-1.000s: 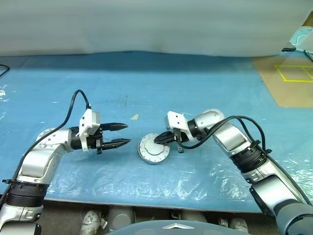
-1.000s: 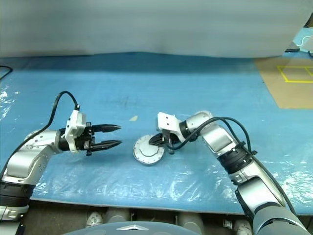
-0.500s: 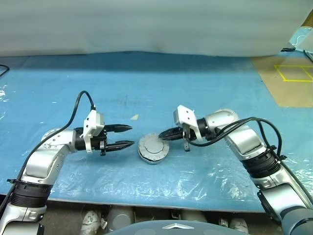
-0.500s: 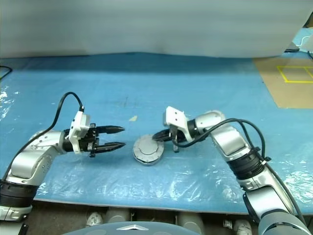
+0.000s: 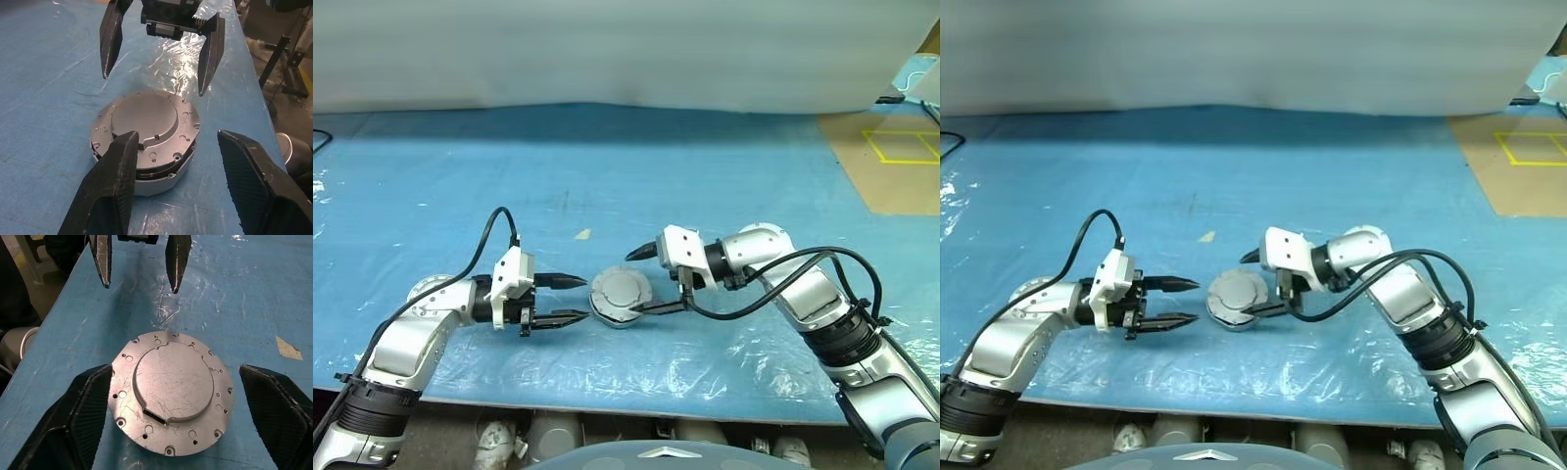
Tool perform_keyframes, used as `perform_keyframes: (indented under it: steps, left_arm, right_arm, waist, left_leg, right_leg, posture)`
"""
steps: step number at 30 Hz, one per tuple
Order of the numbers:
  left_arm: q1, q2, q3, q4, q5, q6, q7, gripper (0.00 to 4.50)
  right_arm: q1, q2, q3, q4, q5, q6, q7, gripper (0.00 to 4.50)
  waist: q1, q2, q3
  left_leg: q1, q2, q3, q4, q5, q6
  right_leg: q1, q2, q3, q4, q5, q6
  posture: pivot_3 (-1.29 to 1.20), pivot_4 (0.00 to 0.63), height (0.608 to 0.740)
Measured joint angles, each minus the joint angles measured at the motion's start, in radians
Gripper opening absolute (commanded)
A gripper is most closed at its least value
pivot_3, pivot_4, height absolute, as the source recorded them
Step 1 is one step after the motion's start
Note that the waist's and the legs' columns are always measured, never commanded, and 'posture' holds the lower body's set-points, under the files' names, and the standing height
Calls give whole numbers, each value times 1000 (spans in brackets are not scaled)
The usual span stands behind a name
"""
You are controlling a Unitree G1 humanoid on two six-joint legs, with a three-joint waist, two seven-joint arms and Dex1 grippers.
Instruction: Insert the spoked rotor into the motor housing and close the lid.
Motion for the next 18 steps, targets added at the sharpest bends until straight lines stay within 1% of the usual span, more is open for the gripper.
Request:
perform_keyframes:
  steps: [6,9,18]
  left_arm:
    - [18,0,-4,4,21,-28,3,2737]
    - [18,-1,-5,5,23,-30,8,2737]
    - [23,-1,-5,9,24,-35,16,2737]
  right_arm:
    - [-13,44,11,80,-28,-19,-17,4481]
    - [-13,73,41,114,-45,-24,-18,4481]
    - [-14,82,70,166,-95,-76,-14,4481]
  waist:
    - [1,0,0]
    - [1,0,0]
    - [0,0,0]
  left_leg:
    - [0,0,0,0,0,0]
    - [0,0,0,0,0,0]
    - [0,0,0,0,0,0]
  right_leg:
    - [0,0,0,0,0,0]
    - [0,0,0,0,0,0]
    - [0,0,0,0,0,0]
  posture:
    - [0,150,740]
    - [0,150,740]
    - [0,150,740]
